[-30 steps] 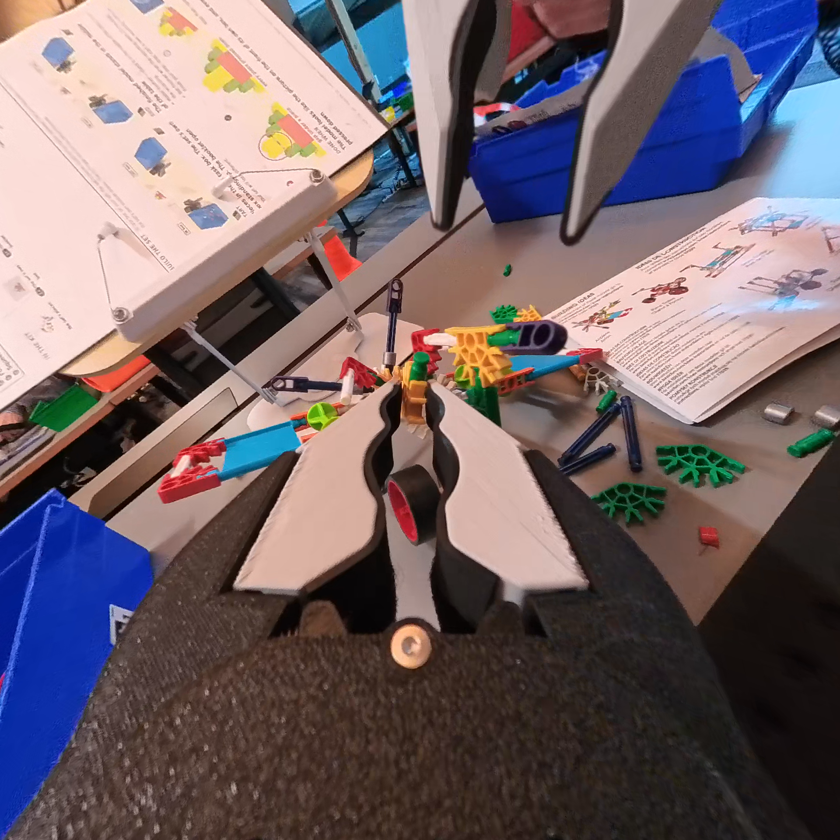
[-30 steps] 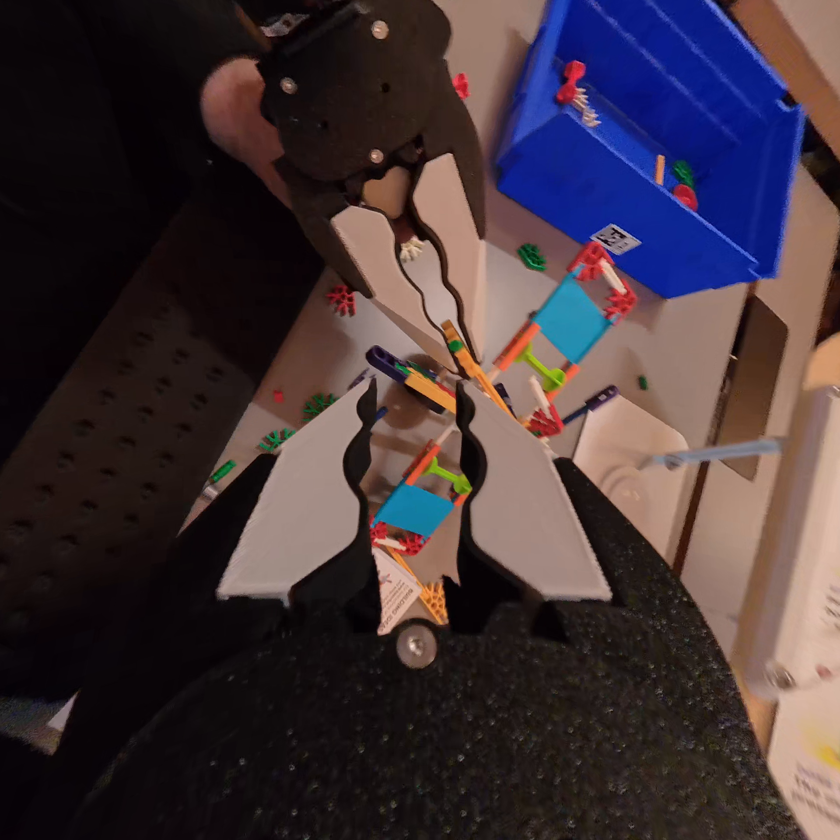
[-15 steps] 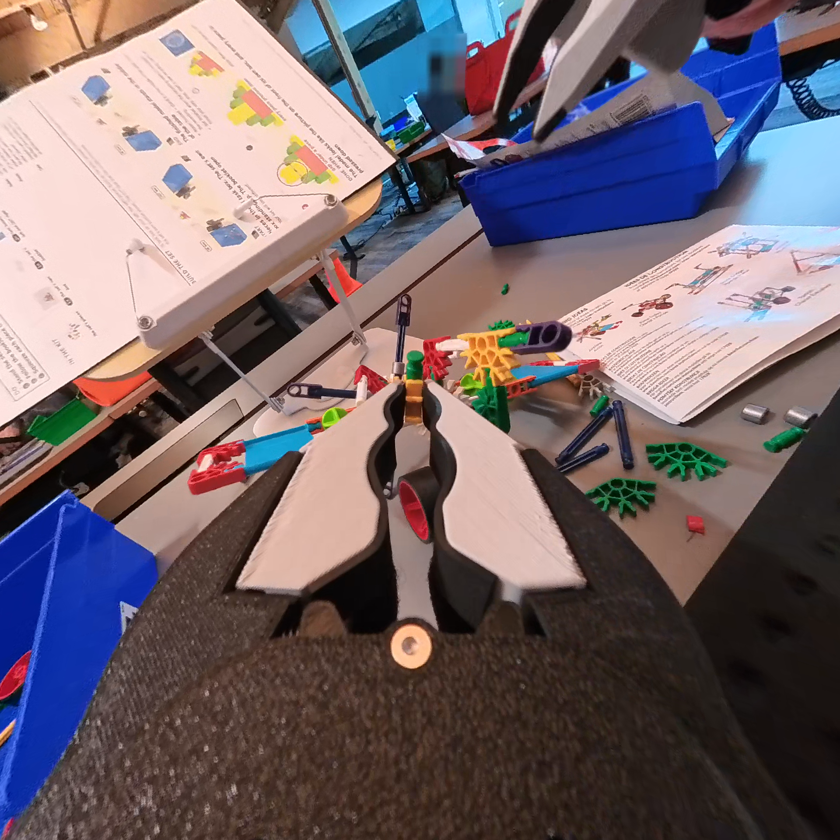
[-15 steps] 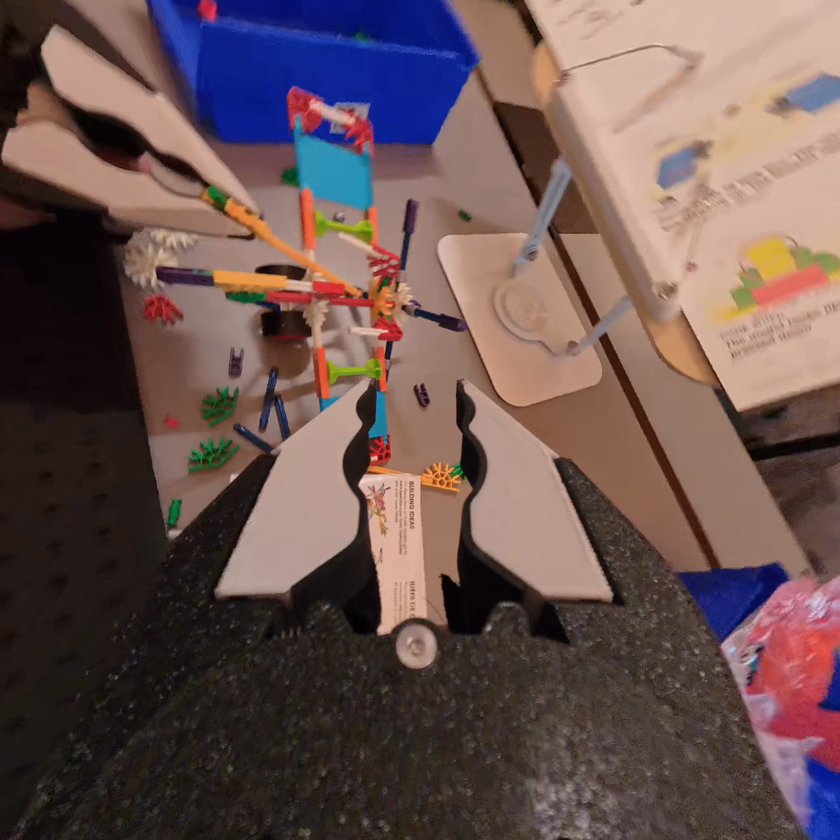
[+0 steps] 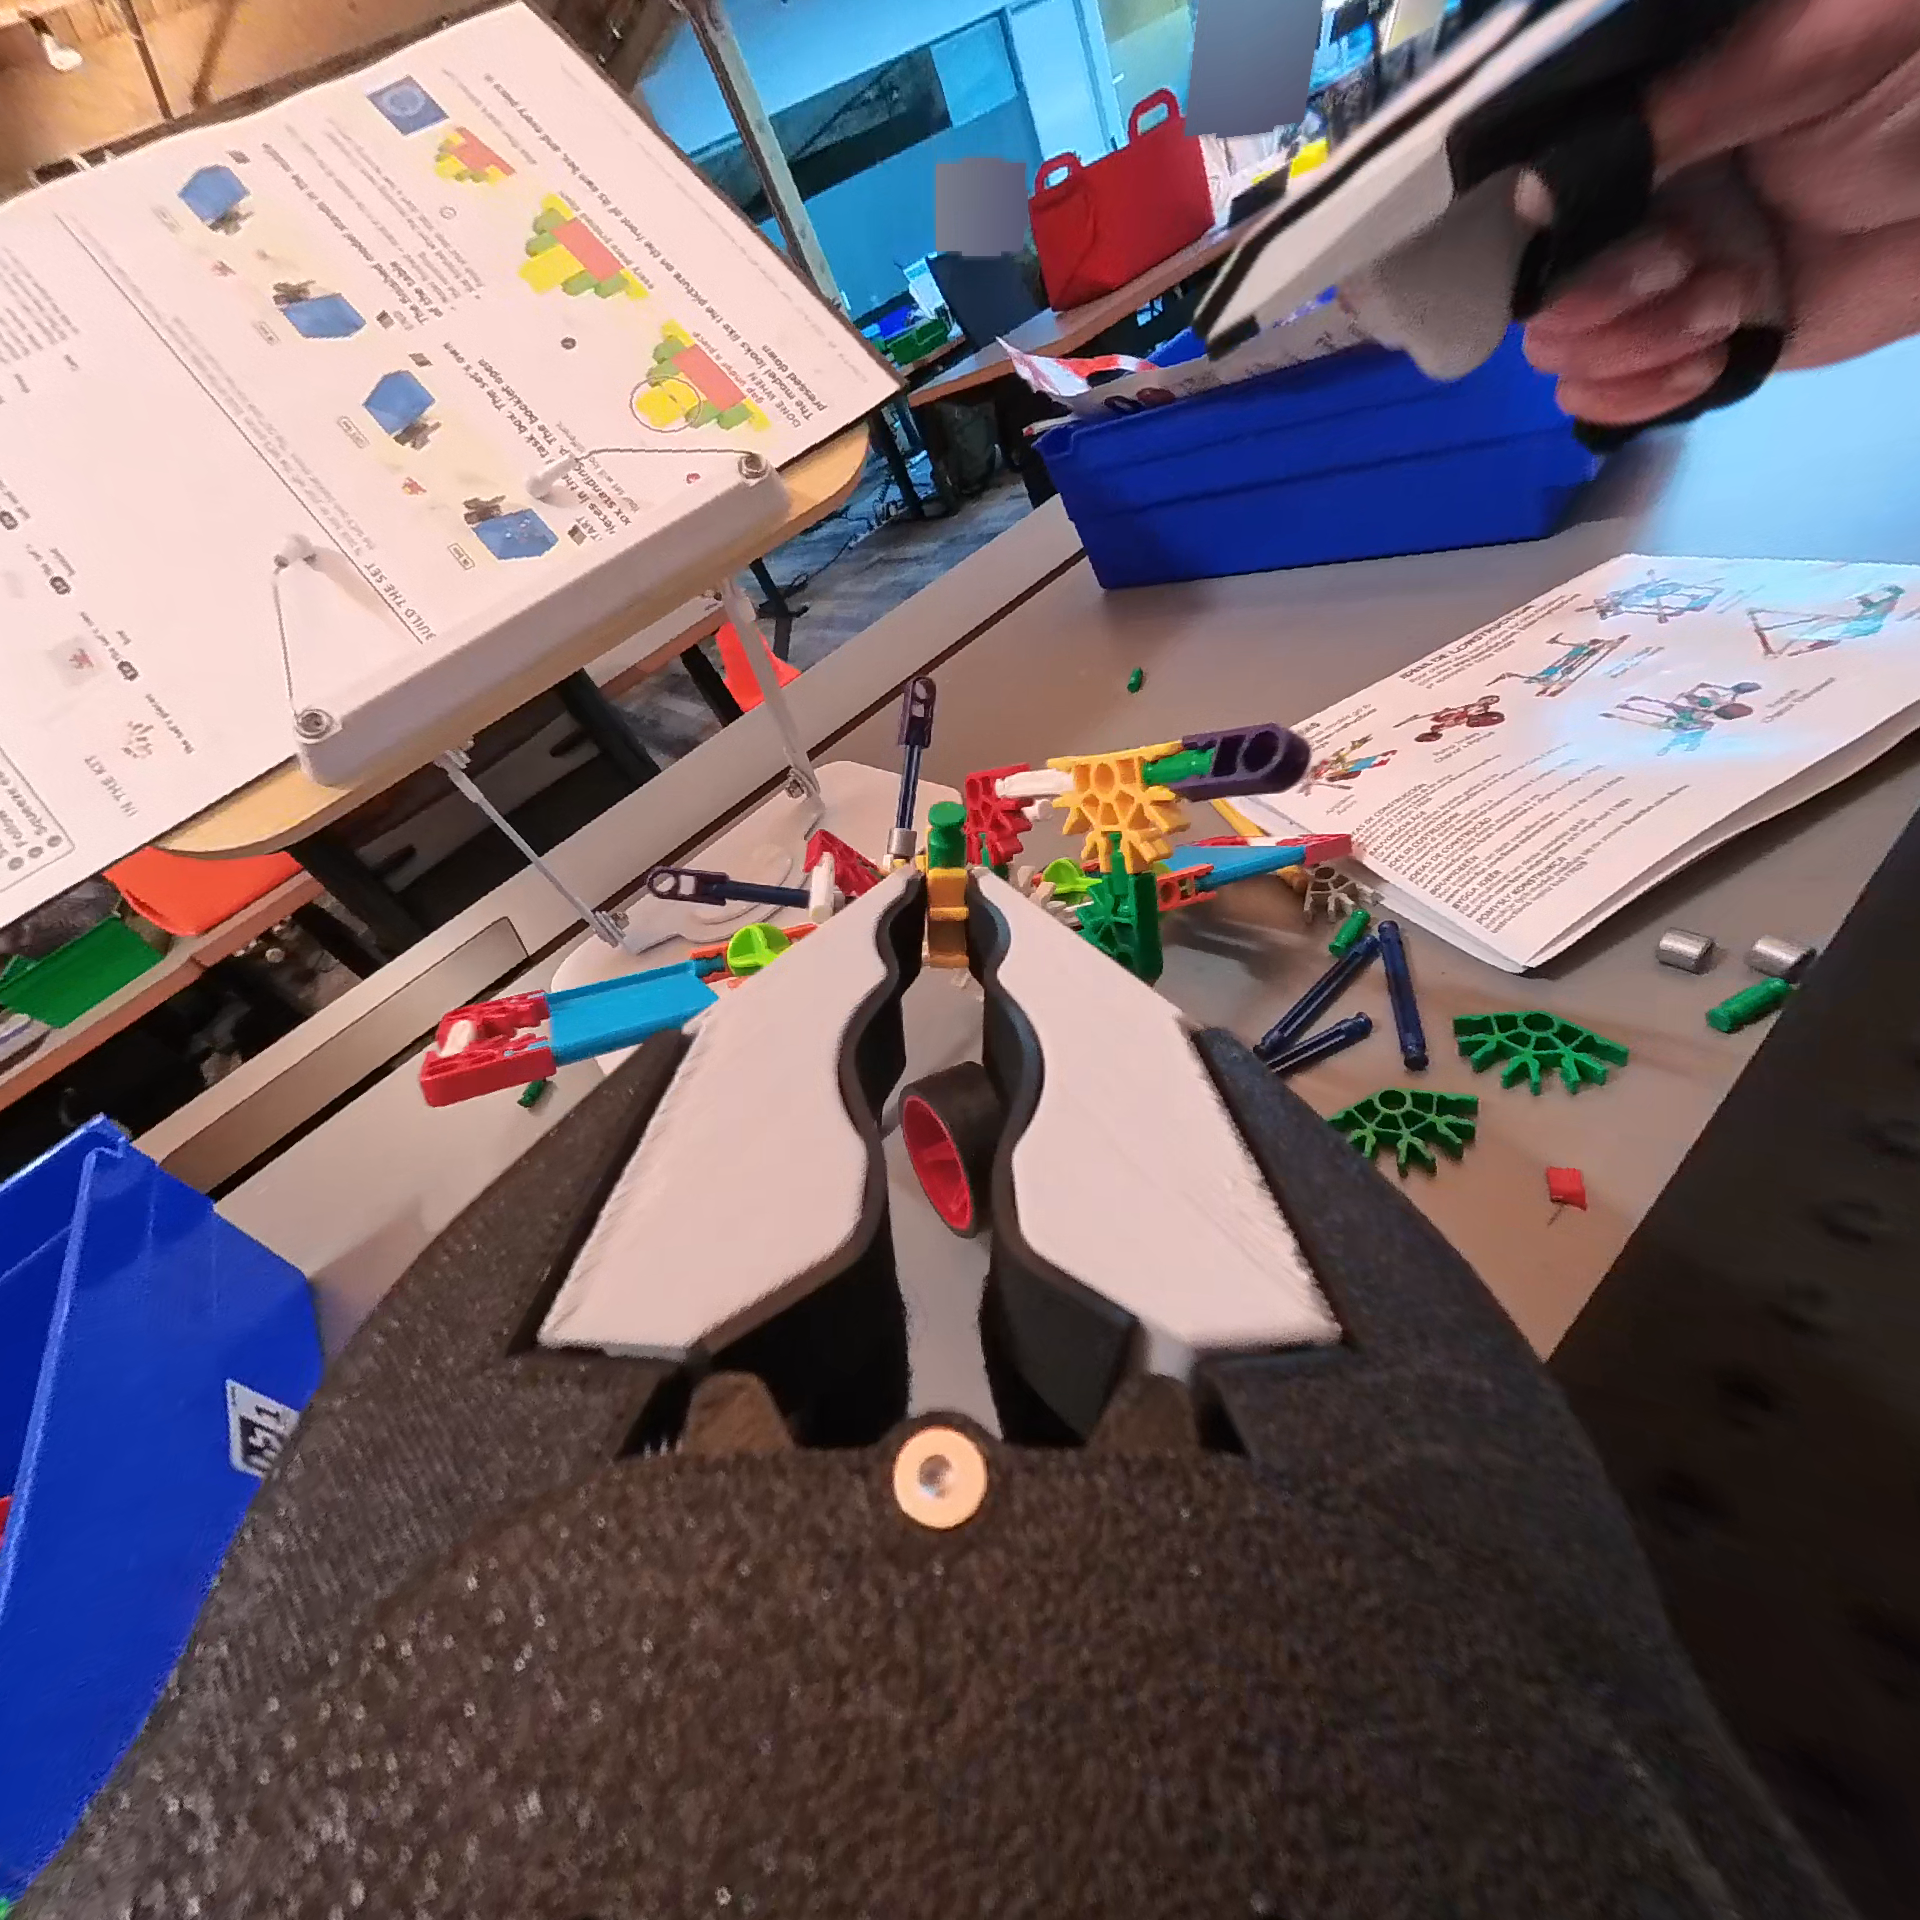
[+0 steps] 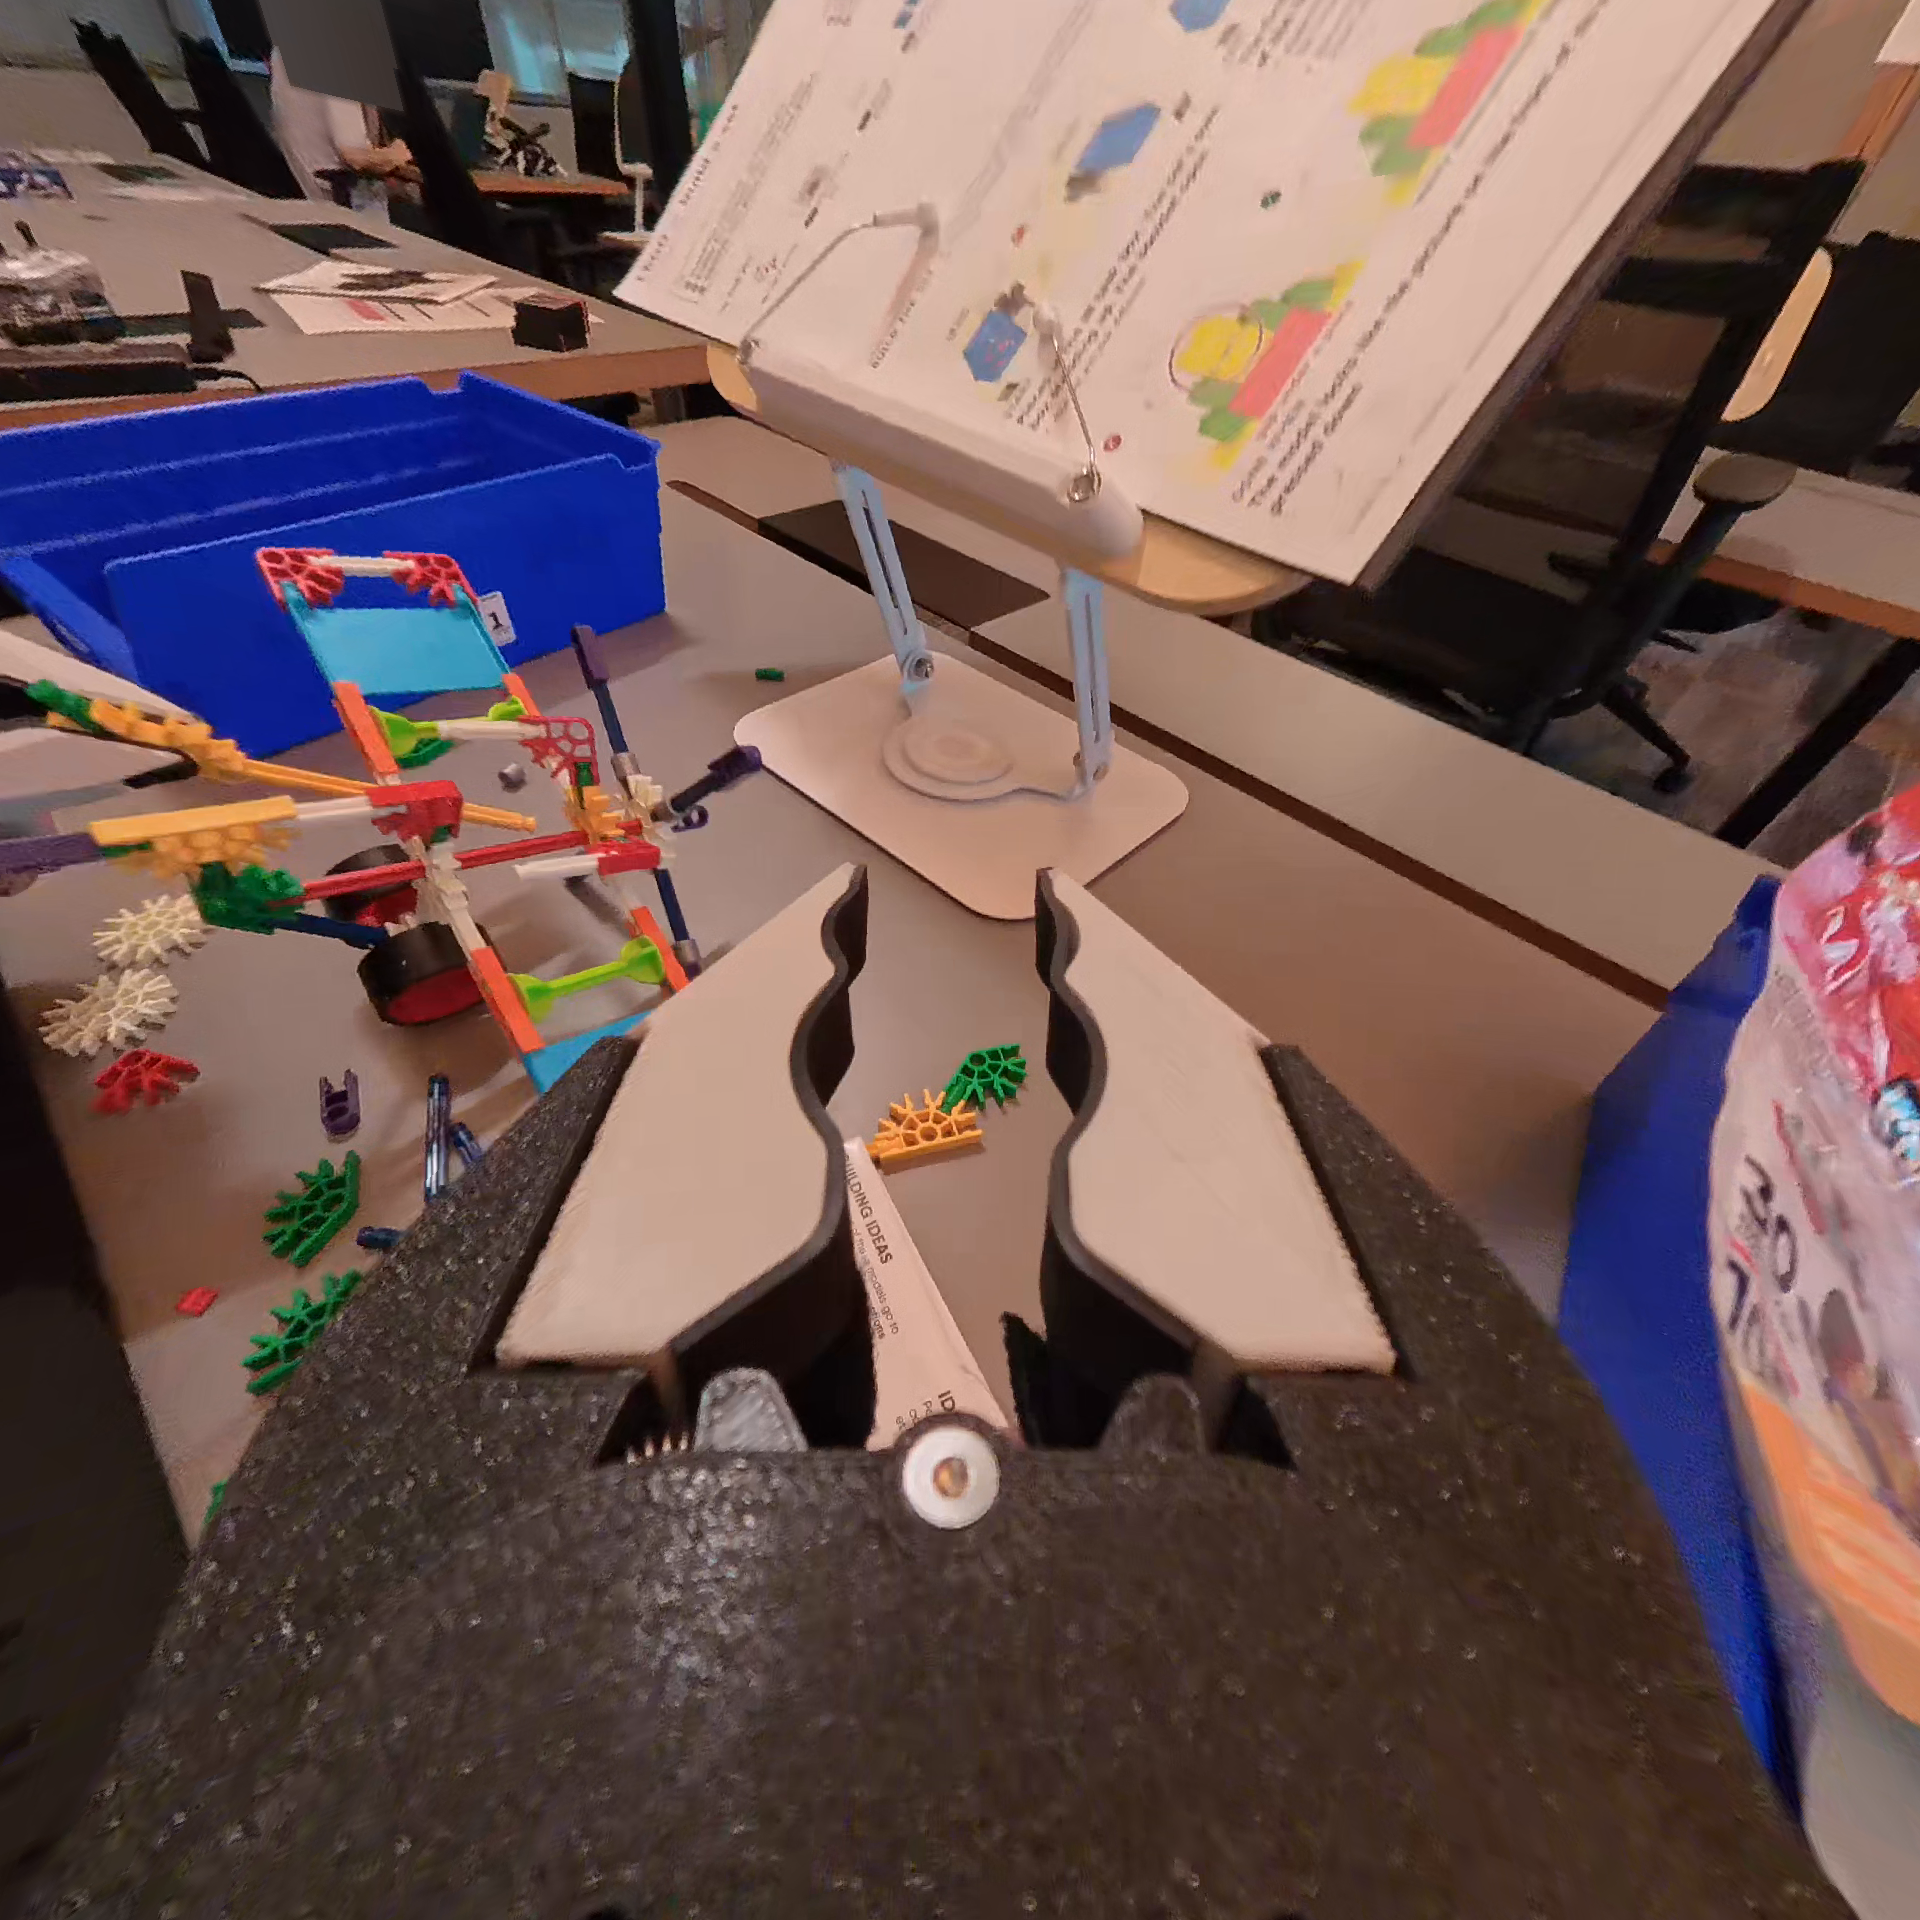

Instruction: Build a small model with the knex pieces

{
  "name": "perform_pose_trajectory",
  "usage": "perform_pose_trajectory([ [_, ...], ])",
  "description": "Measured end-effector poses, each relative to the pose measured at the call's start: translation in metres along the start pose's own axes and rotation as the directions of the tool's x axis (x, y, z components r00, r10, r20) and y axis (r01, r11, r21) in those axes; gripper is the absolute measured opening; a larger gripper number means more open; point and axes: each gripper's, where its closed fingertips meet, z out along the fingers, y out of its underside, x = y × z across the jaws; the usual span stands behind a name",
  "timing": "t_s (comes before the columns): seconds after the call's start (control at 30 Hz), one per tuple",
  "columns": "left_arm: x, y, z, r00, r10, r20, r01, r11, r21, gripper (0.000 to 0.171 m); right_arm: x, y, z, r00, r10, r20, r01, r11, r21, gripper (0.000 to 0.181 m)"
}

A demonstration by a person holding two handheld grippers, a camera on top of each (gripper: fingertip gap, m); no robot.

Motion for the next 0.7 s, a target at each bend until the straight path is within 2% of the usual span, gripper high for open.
perform_pose_trajectory([
  [0.23, 0.001, 0.0, 0.003, 1.0, -0.003, -0.004, 0.003, 1.0, 0.004, 0.006, 0.01, 0.012, 0.004, 0.997, 0.075, -0.012, -0.075, 0.997, 0.015, 0.032],
  [0.7, 0.01, -0.001, 0.002, 0.999, 0.034, -0.02, -0.035, 0.999, -0.012, 0.008, 0.011, 0.027, 0.009, 0.997, 0.07, -0.023, -0.071, 0.997, -0.037, 0.032],
])
